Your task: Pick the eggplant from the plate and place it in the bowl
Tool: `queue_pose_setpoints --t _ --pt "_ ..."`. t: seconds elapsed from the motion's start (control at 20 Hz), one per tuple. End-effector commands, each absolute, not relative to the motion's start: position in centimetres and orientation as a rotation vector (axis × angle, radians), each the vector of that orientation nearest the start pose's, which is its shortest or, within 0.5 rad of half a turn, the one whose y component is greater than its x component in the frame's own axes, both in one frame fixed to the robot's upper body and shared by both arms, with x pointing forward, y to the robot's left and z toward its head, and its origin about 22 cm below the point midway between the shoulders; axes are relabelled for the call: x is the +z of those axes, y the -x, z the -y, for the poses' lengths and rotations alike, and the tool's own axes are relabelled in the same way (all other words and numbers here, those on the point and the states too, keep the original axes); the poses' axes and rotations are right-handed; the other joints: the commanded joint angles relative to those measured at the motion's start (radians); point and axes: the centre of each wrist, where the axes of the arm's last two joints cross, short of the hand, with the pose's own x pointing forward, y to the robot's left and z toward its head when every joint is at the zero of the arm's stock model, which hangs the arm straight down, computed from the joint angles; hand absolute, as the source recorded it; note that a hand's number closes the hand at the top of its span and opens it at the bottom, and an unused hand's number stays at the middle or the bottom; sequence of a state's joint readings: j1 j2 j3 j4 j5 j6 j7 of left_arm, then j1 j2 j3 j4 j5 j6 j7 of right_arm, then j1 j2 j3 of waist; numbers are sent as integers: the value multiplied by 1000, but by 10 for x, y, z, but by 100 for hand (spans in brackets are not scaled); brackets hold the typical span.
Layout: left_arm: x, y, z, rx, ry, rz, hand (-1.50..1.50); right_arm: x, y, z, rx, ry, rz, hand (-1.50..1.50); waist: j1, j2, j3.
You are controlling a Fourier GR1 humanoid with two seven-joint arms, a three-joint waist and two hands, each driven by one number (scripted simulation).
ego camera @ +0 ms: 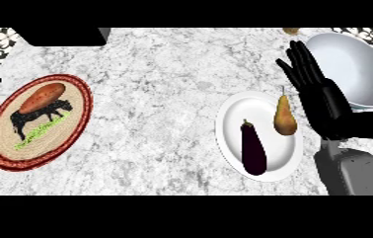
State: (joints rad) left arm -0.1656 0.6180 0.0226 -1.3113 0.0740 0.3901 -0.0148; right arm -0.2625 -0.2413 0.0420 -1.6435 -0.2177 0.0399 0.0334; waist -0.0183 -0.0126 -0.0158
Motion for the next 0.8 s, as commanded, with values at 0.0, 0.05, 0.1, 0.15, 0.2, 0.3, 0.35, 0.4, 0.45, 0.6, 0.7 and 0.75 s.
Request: queue_pose_setpoints --t 0.0,0.05,0.1,0.15,0.2,0.3,0.35,0.4,0.45,0.6,0.7,0.75 --pt "48 -274 -374 -78 -681 1544 0 94 -279 242 138 -39 1763 150 14 10 15" --pt "56 -283 -352 -101 -566 1547 0 80 -280 242 102 33 1686 150 7 9 15" --pt "52 -284 -348 -134 -491 1545 0 64 -273 246 91 98 1616 150 -2 9 14" --pt "57 -292 -339 -159 -412 1524 0 59 -280 238 45 156 1550 150 -8 14 13" --pt "51 -287 -333 -168 -306 1506 0 44 -272 246 12 203 1454 150 -12 12 11" --pt "45 -290 -318 -176 -307 1513 0 71 -278 274 674 469 1496 150 1 26 -35" --pt "35 -286 -304 -177 -194 1460 0 56 -272 286 608 626 1419 150 -18 21 -9" --pt "37 -287 -295 -184 -134 1454 0 36 -263 260 279 630 1452 -150 -25 8 9" --pt "40 -283 -301 -187 -101 1444 0 20 -247 237 234 611 1476 -150 -8 4 13" --pt "50 -291 -297 -206 -58 1426 0 32 -236 184 252 602 1607 -150 11 8 14" --pt "65 -292 -295 -222 -34 1446 0 35 -218 160 303 638 1631 -150 11 5 14" --pt "61 -287 -307 -228 -53 1405 0 37 -220 165 346 671 1628 -150 16 8 15"
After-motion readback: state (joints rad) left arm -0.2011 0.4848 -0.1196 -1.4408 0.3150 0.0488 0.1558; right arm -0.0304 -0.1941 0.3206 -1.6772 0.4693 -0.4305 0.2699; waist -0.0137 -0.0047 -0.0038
